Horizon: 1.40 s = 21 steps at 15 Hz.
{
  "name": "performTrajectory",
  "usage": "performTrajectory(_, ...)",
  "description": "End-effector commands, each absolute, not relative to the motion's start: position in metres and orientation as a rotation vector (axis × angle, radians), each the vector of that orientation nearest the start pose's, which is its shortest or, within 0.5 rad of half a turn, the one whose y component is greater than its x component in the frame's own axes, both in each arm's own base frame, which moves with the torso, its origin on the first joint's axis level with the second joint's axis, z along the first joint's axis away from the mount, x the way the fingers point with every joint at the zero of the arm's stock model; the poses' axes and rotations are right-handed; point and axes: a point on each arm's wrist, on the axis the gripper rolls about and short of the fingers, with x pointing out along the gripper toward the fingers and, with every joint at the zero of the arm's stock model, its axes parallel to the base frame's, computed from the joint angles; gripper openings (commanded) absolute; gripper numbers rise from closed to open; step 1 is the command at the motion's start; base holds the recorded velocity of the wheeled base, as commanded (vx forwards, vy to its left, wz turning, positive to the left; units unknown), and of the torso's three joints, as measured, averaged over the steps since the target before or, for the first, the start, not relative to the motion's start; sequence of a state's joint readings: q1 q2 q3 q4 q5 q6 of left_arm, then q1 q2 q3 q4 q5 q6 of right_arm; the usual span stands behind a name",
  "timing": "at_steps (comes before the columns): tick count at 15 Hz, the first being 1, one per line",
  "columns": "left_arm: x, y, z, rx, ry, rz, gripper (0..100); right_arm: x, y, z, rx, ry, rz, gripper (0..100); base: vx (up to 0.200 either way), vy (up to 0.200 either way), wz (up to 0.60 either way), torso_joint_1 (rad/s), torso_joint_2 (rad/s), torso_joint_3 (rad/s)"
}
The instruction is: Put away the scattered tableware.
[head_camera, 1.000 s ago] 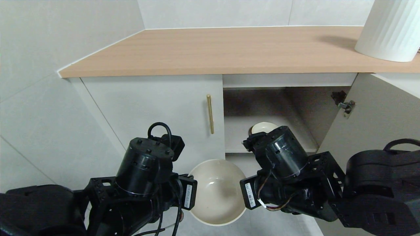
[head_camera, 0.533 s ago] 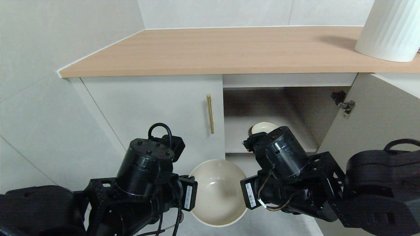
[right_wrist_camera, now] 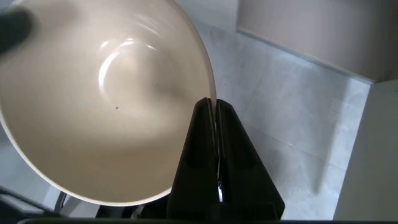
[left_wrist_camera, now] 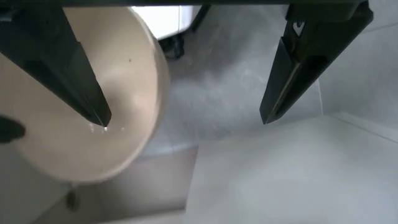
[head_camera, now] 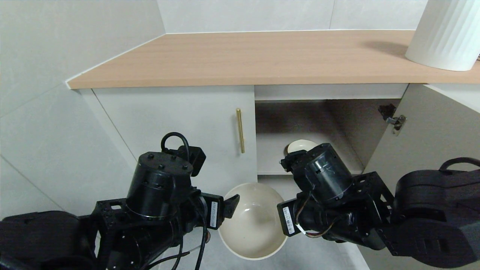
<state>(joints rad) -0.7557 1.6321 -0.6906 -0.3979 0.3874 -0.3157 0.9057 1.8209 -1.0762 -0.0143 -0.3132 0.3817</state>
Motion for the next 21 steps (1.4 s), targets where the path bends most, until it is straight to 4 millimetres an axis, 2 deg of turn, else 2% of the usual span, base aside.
performTrajectory(1, 0.204, -0.174, 0.153, -0.028, 0.492, -0.264, 100, 0.224, 0.248, 0.156, -0.045, 0.699, 0.390, 0, 0.000, 0.000, 0.00, 0.000, 0.00, 0.000)
performTrajectory(4, 0.200, -0.170, 0.160, -0.043, 0.472, -0.268, 100, 0.285, 0.223, 0.146, 0.096, 0.634, 0.225, 0, 0.000, 0.000, 0.00, 0.000, 0.00, 0.000)
performTrajectory(6, 0.200, -0.171, 0.158, -0.039, 0.477, -0.267, 100, 0.310, 0.207, 0.139, 0.185, 0.630, 0.132, 0, 0.000, 0.000, 0.00, 0.000, 0.00, 0.000)
performTrajectory(12, 0.200, -0.171, 0.160, -0.040, 0.473, -0.268, 100, 0.372, 0.170, 0.135, 0.403, 0.507, -0.070, 0, 0.000, 0.000, 0.00, 0.000, 0.00, 0.000)
performTrajectory(17, 0.200, -0.171, 0.160, -0.042, 0.473, -0.268, 100, 0.418, 0.150, 0.113, 0.452, 0.473, -0.180, 0, 0.000, 0.000, 0.00, 0.000, 0.00, 0.000)
performTrajectory(21, 0.201, -0.171, 0.158, -0.038, 0.478, -0.267, 100, 0.435, 0.144, 0.110, 0.482, 0.441, -0.210, 0, 0.000, 0.000, 0.00, 0.000, 0.00, 0.000)
